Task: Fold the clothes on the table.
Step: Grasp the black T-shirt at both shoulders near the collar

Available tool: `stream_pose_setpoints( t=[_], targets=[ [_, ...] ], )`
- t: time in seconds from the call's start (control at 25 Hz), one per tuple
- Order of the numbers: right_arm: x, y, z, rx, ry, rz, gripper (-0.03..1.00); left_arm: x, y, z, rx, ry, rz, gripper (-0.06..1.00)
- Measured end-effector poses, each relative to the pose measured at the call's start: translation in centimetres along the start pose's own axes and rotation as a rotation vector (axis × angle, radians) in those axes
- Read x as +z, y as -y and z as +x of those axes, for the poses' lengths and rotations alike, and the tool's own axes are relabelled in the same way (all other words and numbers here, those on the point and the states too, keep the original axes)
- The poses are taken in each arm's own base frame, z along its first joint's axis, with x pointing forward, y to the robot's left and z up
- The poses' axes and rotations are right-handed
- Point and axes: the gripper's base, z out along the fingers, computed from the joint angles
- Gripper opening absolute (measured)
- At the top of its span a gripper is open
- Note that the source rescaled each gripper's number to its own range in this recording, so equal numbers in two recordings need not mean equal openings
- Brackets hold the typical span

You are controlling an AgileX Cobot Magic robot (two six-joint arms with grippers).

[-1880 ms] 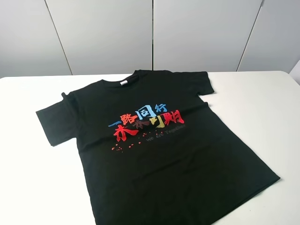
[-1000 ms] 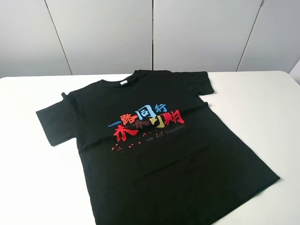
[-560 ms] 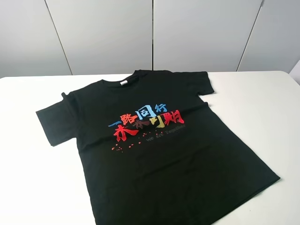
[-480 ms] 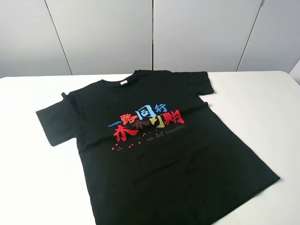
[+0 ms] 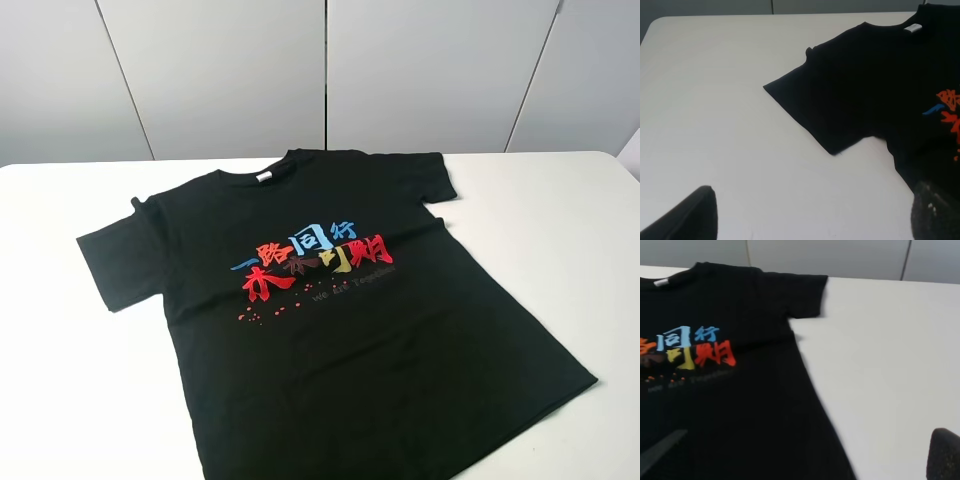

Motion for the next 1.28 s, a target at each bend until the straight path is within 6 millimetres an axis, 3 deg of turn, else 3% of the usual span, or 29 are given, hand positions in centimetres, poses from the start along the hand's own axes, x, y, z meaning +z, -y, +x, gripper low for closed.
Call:
stream_pose_setpoints(
  t=[0.24, 1.04, 1.16, 1.28],
  targets=[
    [0.0, -0.4, 0.0, 0.009, 0.006, -0.07, 1.0, 0.0, 0.0, 0.0, 0.001, 0.0, 0.002, 0.99],
    [-0.1, -0.4, -0.1, 0.034, 0.014, -0.071, 1.0, -0.1, 0.3, -0.2, -0.02, 0.015, 0.033, 0.99],
    [0.5, -0.3, -1.1, 0.043, -0.001, -0.068, 1.0, -0.3, 0.3, -1.2, -0.02, 0.038, 0.033, 0.99],
    [1.7, 0.1, -3.5, 0.012, -0.015, -0.059, 1.0, 0.4, 0.3, -3.7, 0.022, 0.008, 0.029, 0.99]
  ],
)
